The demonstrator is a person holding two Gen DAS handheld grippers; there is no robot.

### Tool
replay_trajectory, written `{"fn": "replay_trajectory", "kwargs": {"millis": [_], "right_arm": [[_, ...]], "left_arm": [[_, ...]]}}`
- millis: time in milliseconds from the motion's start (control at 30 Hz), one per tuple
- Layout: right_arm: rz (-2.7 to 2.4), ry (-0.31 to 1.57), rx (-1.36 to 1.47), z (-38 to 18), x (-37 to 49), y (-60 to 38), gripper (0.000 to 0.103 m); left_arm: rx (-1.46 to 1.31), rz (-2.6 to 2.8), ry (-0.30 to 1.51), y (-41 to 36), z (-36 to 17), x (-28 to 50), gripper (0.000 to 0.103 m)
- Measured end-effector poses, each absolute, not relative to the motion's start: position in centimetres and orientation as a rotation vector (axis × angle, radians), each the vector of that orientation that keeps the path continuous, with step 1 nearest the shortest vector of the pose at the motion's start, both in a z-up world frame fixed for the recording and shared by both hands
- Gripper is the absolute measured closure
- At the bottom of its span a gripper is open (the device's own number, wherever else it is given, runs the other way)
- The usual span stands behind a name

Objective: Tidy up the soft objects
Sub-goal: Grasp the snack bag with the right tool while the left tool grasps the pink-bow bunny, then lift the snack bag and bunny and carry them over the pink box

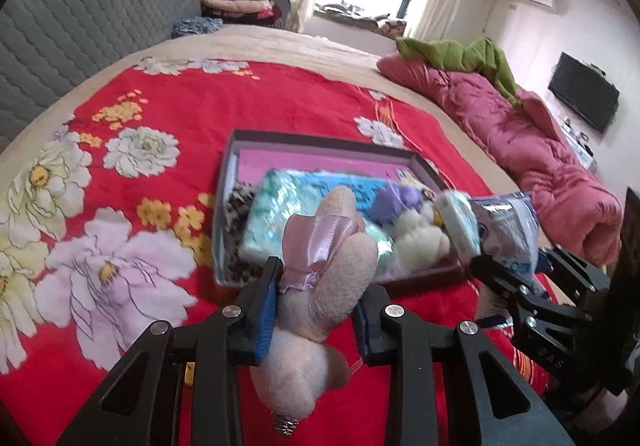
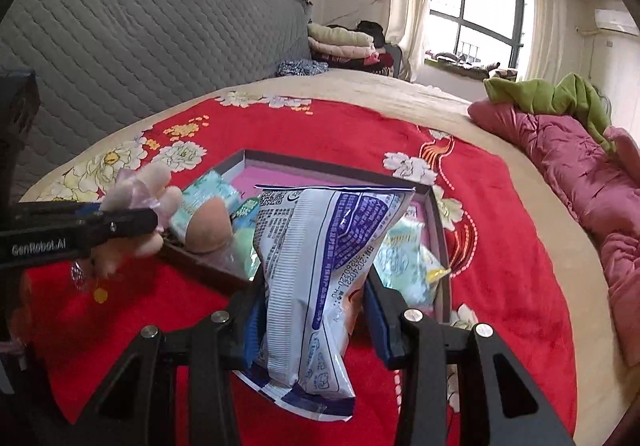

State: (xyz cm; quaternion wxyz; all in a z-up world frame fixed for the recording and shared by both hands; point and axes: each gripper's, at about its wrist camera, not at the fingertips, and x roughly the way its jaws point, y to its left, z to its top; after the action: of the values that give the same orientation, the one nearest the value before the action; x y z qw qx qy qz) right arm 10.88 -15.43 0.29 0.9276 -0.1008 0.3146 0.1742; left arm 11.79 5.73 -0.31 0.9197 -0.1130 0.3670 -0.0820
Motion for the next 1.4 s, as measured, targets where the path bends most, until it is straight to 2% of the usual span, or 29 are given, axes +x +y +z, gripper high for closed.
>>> {"fn": "replay_trajectory", "kwargs": {"millis": [667, 1033, 1400], "right_arm": [[0.375, 0.546, -0.221, 1.7, 14.4, -15.1, 0.06], [0.373, 0.568, -0.228, 0.6, 16.5, -15.2, 0.06], [0.345, 0.677, -0.238, -2.2, 19.1, -15.3, 0.059]], "left_arm": [[-0.227, -0.124, 0.727, 6.7, -0.4, 16.2, 0.07], [-0.212, -0.11, 0.781, 6.0, -1.9, 18.2, 0.07], [-0.201, -0.097, 0.799, 5.6, -2.6, 19.2, 0.07]]}}
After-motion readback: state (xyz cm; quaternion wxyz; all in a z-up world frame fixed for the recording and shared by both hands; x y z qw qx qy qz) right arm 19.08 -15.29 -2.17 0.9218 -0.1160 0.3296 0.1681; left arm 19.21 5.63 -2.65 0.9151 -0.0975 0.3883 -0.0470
